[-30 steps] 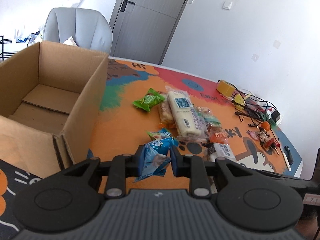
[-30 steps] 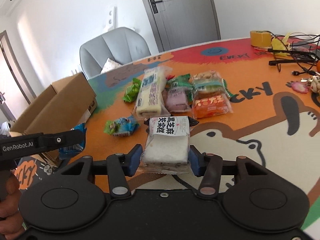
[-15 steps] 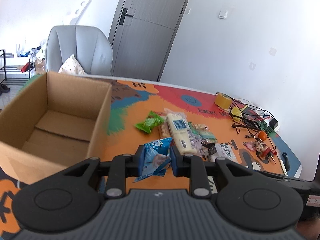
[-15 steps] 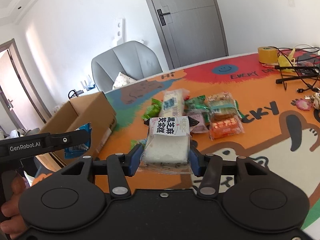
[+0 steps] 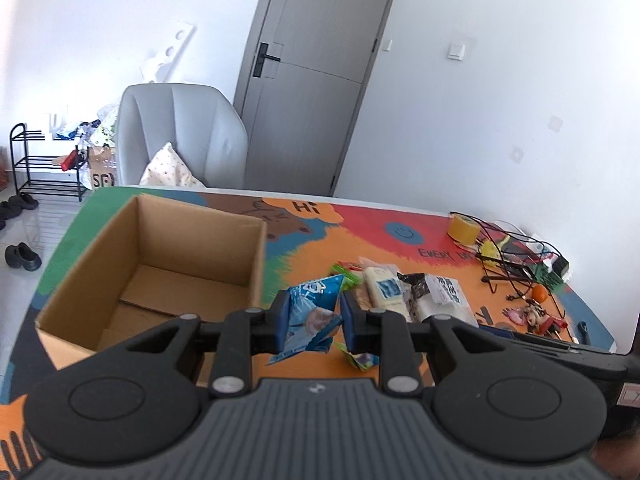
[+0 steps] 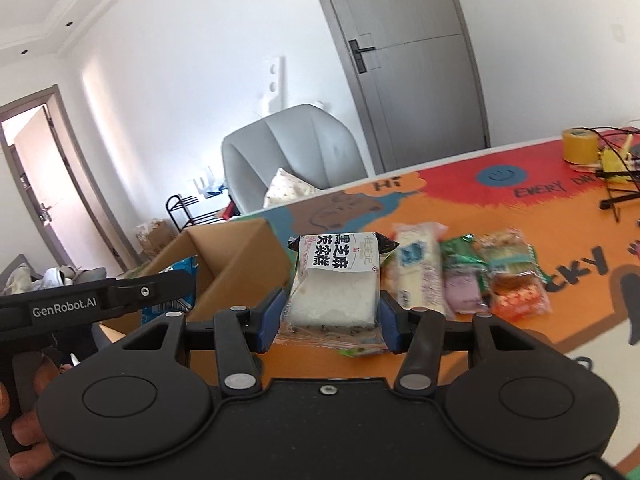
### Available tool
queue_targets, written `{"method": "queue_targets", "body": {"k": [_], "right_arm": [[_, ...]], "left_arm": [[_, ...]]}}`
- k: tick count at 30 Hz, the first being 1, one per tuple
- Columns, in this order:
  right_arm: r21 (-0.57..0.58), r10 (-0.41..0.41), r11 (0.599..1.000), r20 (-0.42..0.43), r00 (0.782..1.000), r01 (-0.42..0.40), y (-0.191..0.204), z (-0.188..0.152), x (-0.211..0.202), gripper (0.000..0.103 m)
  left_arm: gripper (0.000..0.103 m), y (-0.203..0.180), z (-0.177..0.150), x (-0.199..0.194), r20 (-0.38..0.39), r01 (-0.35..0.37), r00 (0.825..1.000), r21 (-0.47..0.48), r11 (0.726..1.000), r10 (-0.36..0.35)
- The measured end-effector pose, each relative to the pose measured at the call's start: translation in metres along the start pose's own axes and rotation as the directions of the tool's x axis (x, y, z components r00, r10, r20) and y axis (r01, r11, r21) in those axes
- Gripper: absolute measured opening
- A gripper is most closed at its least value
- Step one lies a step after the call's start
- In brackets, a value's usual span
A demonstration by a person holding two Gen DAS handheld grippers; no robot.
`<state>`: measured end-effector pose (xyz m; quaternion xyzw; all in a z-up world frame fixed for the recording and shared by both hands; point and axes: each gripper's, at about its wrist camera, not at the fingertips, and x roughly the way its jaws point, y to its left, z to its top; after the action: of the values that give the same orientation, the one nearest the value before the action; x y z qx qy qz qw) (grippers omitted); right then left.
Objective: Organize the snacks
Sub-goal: 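Carry blue bag into the box with left tool while right tool drops the bread pack in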
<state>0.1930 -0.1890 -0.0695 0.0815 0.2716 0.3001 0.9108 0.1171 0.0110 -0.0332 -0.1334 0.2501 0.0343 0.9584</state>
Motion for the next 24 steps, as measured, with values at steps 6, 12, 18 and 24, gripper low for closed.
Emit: {"method": "queue_targets", "body": {"k": [6, 12, 18, 24], "right_arm": [[-0.003, 0.036, 0.999, 0.007, 0.999, -0.036, 0.018, 0.005, 0.011, 0.050], [-0.008, 0.065, 0.998, 0.007, 0.998, -0.065, 0.037, 0.010, 0.026, 0.050], [-0.016, 0.108, 0.994, -0.001, 0.994, -0.108, 0.057, 0.011, 0.044, 0.050], [-0.009, 0.131, 0.991, -0.014, 0.991, -0.131, 0.073, 0.010, 0.060, 0.050]], "left_arm": [[0.026, 0.019, 0.007, -0.006, 0.014, -0.029, 0.999, -0.005, 1.000, 0.029], [0.026, 0.045, 0.014, -0.010, 0.032, -0.066, 0.997, -0.031, 0.997, 0.067], [0.026, 0.074, 0.021, -0.008, 0.031, -0.114, 0.993, -0.061, 0.992, 0.116], [0.026, 0.094, 0.023, 0.001, 0.008, -0.139, 0.990, -0.082, 0.987, 0.140]]}}
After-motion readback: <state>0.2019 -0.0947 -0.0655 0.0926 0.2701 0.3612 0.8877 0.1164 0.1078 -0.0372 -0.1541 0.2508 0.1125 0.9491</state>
